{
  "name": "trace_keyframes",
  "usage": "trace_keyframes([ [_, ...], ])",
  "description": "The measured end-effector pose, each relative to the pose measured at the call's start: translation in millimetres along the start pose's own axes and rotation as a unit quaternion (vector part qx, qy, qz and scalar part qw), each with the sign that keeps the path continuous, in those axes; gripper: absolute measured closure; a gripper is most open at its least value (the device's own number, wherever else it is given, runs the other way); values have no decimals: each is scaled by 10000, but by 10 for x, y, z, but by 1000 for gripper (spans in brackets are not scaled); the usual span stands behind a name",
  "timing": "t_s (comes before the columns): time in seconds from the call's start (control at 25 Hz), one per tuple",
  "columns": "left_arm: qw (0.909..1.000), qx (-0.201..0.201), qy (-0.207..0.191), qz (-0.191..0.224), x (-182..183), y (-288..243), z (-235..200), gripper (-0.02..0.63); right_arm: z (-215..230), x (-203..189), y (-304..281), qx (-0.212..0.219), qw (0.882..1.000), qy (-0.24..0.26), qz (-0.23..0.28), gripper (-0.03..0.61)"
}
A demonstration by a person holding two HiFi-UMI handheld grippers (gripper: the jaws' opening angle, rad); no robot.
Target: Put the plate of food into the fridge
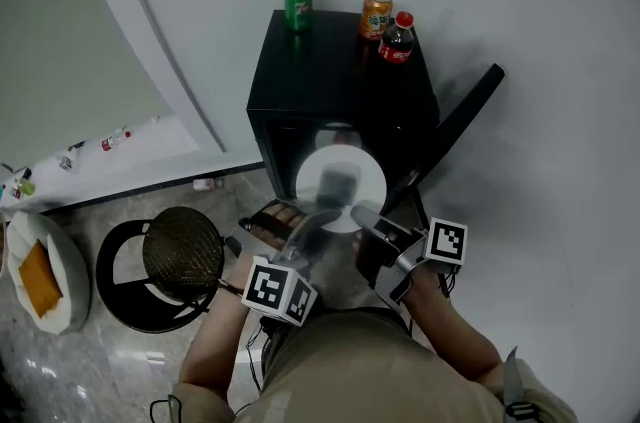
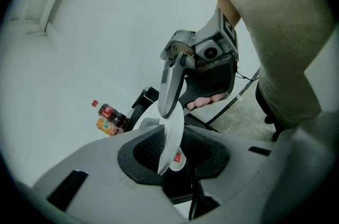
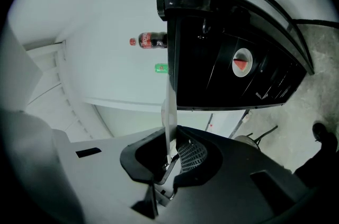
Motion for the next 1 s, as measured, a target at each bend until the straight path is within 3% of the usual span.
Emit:
trace_keyframes([
  [0.64, 9994, -121, 228, -215, 776, -272, 425, 528, 136, 125, 892, 68, 9998, -137, -106, 537],
  [1.0, 9972, -107, 611, -418, 1067, -284, 731, 517, 267, 23, 1278, 79, 9996, -169, -209, 537],
])
Point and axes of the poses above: the fingertips, and each gripper's own axes: y backward along the fingers, z to its right, x out of its top, the point moved 3 cm from there along y, backward along the fingers
